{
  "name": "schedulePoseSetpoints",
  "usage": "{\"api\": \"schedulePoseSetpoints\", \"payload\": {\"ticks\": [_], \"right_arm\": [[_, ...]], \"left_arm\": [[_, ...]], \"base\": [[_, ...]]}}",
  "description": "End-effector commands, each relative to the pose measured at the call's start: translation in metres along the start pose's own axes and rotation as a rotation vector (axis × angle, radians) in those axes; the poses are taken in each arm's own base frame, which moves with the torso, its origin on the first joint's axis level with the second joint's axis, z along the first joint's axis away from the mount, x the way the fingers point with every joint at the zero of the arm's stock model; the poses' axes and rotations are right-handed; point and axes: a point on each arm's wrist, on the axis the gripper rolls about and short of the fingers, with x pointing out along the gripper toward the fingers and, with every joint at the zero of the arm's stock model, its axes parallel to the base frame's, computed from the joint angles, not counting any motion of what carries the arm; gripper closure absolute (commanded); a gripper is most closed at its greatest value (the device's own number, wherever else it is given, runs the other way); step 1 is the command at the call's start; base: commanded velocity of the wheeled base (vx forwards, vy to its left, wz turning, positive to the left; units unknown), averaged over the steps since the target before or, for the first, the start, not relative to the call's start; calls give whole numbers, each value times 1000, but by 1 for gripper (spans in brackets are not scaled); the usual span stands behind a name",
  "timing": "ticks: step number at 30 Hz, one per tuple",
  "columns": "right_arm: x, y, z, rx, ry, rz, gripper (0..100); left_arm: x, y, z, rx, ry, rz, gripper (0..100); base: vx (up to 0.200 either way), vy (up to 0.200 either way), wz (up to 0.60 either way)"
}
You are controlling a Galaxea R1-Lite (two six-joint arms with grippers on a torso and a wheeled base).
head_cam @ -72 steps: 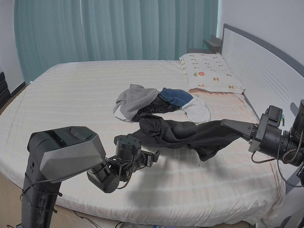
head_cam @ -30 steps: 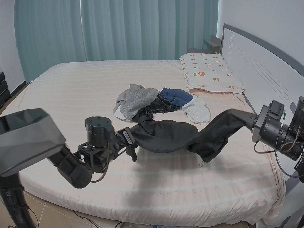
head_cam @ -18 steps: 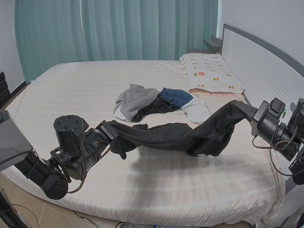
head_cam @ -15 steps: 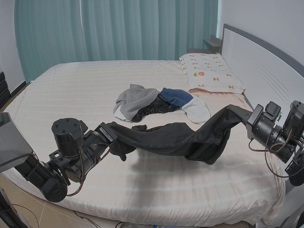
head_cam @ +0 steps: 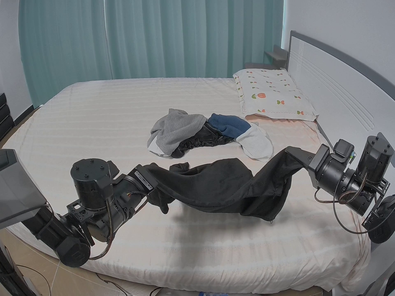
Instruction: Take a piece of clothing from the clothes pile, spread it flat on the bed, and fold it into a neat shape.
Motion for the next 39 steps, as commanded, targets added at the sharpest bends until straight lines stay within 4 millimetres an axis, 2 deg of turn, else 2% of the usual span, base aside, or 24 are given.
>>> {"api": "schedulePoseSetpoints", "payload": {"ticks": [1,6,17,21,33,39], "right_arm": [[3,-2,-2,1,9,-8,100],[3,-2,-5,2,21,-8,100],[2,0,-6,1,6,-19,100],[1,0,-7,1,7,-18,100],[2,-3,-6,0,4,-33,100],[5,-6,-6,-3,-19,-66,100]], "left_arm": [[0,-1,1,-1,-3,-5,100],[2,2,-6,7,22,5,100],[2,3,-10,8,24,18,100],[2,5,-5,-27,7,22,100],[-5,5,0,-42,4,17,100],[-11,1,11,-51,-28,-4,100]], "base": [[-200,0,0],[-200,0,0],[0,0,0],[0,0,0],[0,200,0],[0,200,0]]}}
